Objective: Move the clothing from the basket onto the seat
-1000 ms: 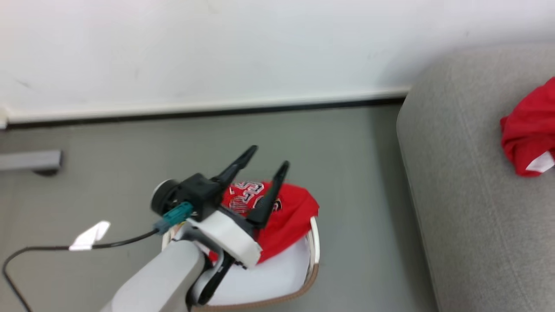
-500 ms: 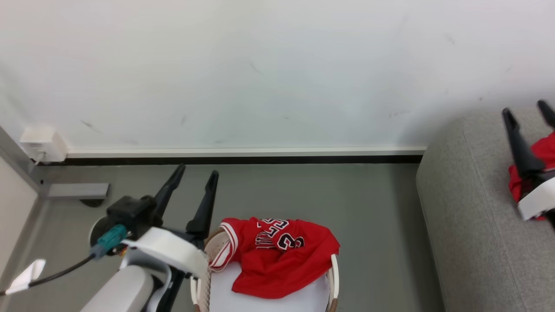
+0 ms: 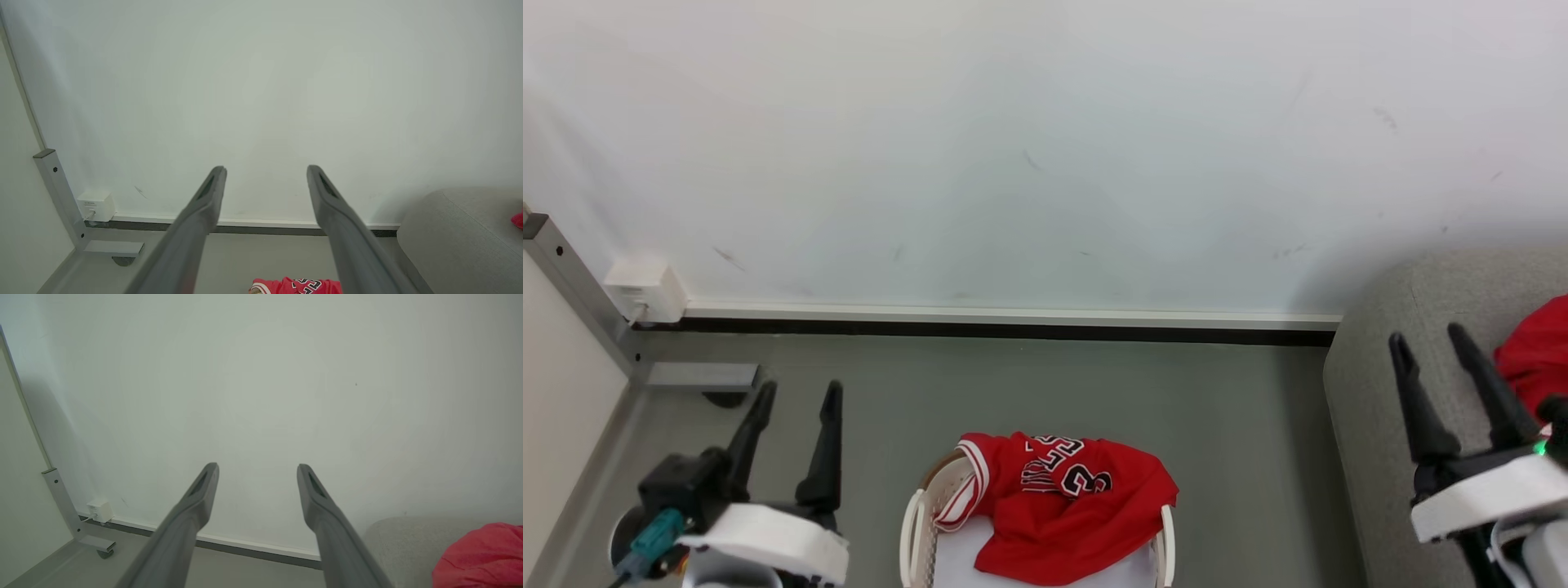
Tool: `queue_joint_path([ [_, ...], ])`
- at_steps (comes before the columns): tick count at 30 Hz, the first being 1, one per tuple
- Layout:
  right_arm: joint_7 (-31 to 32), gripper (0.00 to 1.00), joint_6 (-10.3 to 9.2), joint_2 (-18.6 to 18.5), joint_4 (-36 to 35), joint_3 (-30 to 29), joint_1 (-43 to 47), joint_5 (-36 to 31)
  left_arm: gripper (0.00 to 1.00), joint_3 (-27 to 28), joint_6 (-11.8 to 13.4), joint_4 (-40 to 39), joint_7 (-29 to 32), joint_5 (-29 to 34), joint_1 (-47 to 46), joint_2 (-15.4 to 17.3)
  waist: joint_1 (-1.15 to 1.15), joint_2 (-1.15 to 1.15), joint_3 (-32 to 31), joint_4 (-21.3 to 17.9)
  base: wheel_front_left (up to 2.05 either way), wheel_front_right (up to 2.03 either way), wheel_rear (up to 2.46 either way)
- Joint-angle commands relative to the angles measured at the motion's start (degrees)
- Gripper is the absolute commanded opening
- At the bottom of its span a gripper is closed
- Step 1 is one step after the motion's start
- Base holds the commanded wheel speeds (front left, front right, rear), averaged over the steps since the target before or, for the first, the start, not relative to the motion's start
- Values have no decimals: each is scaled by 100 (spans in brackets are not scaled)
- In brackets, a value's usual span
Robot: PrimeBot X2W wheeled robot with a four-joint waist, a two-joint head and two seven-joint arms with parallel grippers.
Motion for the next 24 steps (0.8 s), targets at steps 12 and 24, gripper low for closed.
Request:
queue_joint_path([
  [12, -41, 100, -13, 785, -496, -567, 999, -1028, 100, 887, -367, 111, -2, 764, 681, -727, 1, 0, 48, -29, 0, 0, 0],
  [24, -42, 100, -13, 877, -548, -627, 889, -1243, 100, 1367, -832, 334, -3, 1298, 615, -1163, 1, 0, 84, -87, 0, 0, 0],
])
